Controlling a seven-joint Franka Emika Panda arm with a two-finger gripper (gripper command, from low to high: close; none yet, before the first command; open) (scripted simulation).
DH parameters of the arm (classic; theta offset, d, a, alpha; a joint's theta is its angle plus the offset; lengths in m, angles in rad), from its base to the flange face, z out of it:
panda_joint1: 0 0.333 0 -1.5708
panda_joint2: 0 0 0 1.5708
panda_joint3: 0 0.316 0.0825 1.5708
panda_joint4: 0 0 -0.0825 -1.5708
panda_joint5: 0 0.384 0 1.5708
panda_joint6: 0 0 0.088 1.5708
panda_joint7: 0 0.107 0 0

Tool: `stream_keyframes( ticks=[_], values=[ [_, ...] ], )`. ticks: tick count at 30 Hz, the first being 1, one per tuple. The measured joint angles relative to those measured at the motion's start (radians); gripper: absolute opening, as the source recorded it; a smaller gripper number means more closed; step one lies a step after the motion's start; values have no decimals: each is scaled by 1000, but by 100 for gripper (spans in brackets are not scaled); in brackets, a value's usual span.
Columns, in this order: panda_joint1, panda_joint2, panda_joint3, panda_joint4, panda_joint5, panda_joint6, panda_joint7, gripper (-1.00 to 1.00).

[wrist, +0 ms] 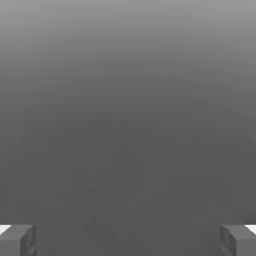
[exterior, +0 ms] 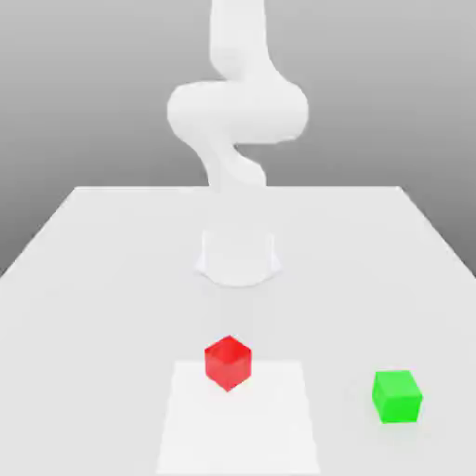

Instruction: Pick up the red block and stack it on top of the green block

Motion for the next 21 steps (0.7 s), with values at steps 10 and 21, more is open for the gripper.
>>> stream_keyframes(
  ticks=[10, 21],
  values=[
    [-88, 300, 76, -308, 55, 236, 311, 0],
    [-165, 794, 115, -545, -62, 619, 718, 0]
  ],
)
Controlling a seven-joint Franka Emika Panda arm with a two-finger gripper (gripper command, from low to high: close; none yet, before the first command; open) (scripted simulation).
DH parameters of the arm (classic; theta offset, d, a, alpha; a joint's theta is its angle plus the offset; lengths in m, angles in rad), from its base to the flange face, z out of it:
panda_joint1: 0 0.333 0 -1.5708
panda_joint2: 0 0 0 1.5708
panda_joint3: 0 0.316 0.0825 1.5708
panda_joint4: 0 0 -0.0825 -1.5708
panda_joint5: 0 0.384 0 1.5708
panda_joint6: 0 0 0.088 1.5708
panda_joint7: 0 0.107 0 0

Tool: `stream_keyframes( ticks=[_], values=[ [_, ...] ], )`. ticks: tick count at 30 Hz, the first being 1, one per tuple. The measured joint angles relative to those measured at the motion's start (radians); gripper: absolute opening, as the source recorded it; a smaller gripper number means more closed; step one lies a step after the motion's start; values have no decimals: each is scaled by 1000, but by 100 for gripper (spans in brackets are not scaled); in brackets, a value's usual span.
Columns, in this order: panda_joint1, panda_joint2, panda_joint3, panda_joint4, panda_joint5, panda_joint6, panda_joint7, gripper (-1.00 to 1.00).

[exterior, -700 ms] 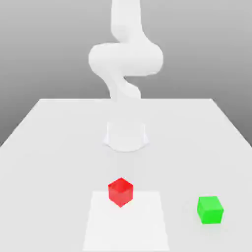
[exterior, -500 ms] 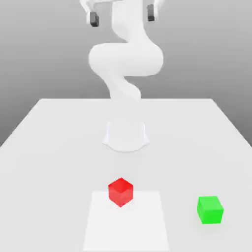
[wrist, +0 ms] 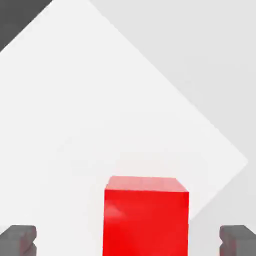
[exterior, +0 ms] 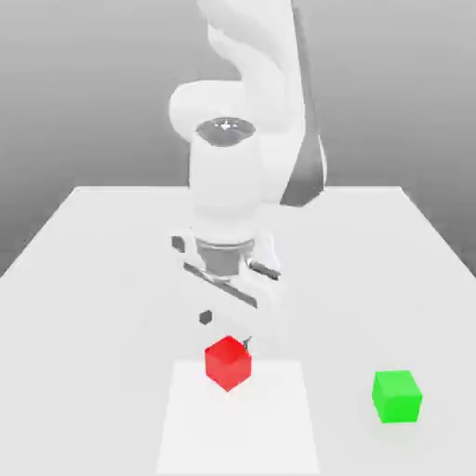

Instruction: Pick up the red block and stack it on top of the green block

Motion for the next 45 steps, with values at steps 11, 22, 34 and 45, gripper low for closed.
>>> stream_keyframes(
  ticks=[11, 22, 34, 45],
  values=[
    [54, 95, -64, 11, -53, 82, 42, -100],
    [145, -126, 25, 65, 39, -193, -110, -100],
    [422, 58, 153, 330, -29, -278, -308, -100],
    [443, 142, 122, 338, -87, -206, -269, 100]
  ],
)
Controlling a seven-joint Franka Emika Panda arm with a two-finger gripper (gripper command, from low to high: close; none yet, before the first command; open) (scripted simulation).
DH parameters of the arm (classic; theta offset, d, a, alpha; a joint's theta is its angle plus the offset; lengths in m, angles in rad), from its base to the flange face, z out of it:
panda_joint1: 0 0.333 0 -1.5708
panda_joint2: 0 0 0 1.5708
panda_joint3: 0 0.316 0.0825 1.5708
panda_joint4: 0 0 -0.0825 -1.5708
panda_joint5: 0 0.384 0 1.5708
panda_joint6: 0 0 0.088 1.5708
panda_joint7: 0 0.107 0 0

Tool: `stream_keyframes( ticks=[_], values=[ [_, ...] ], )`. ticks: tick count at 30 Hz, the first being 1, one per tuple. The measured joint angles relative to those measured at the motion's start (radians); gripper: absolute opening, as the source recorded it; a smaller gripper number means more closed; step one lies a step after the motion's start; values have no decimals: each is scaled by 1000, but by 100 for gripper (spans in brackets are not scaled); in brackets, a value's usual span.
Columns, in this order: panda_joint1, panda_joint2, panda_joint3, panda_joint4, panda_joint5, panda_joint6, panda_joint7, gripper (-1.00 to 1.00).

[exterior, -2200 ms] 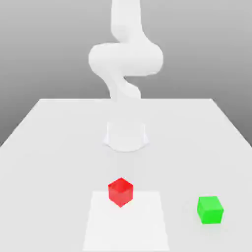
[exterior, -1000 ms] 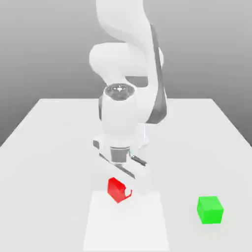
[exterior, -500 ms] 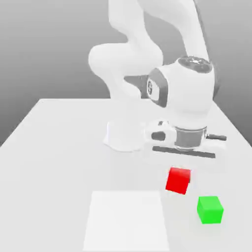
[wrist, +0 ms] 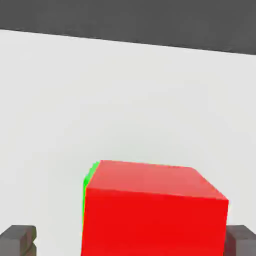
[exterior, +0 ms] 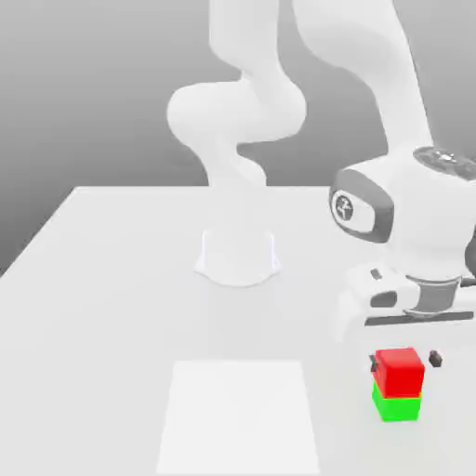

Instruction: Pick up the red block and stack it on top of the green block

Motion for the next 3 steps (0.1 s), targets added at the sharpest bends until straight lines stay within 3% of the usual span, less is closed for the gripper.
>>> stream_keyframes(
  ticks=[3],
  values=[
    [-8, -96, 21, -5, 69, -87, -50, 100]
  ],
)
